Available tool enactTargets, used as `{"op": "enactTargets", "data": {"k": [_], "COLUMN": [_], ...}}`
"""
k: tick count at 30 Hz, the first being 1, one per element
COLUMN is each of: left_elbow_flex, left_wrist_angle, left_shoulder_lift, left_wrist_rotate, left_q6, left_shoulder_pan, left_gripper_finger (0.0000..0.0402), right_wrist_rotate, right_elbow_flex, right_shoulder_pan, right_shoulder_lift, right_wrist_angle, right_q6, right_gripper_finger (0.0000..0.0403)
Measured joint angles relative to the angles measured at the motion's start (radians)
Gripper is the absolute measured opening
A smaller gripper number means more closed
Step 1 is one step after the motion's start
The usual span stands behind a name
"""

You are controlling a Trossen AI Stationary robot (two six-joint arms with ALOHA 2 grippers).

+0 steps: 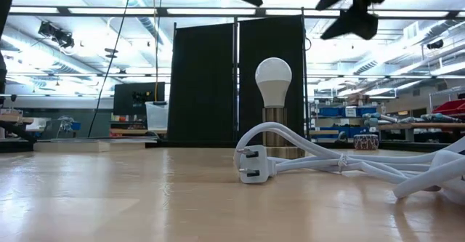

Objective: Screw lightbulb
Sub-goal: Insert the lightbulb into the desk lamp

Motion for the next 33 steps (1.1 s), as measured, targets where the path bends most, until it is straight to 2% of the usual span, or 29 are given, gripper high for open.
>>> {"op": "enactTargets", "data": {"k": [5, 9, 11, 14, 18, 21, 23, 29, 33], "left_elbow_flex": [-0.150, -0.346, -0.466, -0.621, -0.752, -0.805, -0.812, -0.812, -0.812], "left_wrist_angle": [0.082, 0.131, 0.230, 0.451, 0.726, 0.881, 0.927, 0.911, 0.940], "left_shoulder_lift": [-0.064, -0.171, -0.232, -0.274, -0.233, -0.176, -0.138, -0.064, -0.001], "left_wrist_rotate": [-0.033, -0.189, -0.256, -0.265, -0.265, -0.268, -0.282, -0.292, -0.308], "left_q6": [-0.084, -0.208, -0.313, -0.429, -0.450, -0.457, -0.458, -0.509, -0.530], "left_shoulder_pan": [-0.080, -0.126, -0.129, -0.120, -0.117, -0.111, -0.105, -0.094, -0.093], "left_gripper_finger": [0.0318, 0.0318, 0.0318, 0.0318, 0.0318, 0.0318, 0.0319, 0.0319, 0.0319], "right_wrist_rotate": [-0.002, -0.058, -0.116, -0.263, -0.310, -0.310, -0.316, -0.408, -0.420], "right_elbow_flex": [0.061, 0.085, 0.104, 0.157, 0.265, 0.350, 0.397, 0.502, 0.544], "right_shoulder_pan": [-0.012, -0.032, -0.058, -0.121, -0.176, -0.219, -0.242, -0.286, -0.282], "right_shoulder_lift": [0.000, 0.007, 0.025, 0.070, 0.135, 0.188, 0.224, 0.311, 0.373], "right_wrist_angle": [-0.099, -0.102, -0.128, -0.204, -0.341, -0.402, -0.434, -0.440, -0.451], "right_q6": [-0.001, -0.101, -0.148, -0.224, -0.434, -0.573, -0.632, -0.648, -0.672], "right_gripper_finger": [0.0308, 0.0308, 0.0308, 0.0308, 0.0308, 0.0308, 0.0308, 0.0308, 0.0308]}}
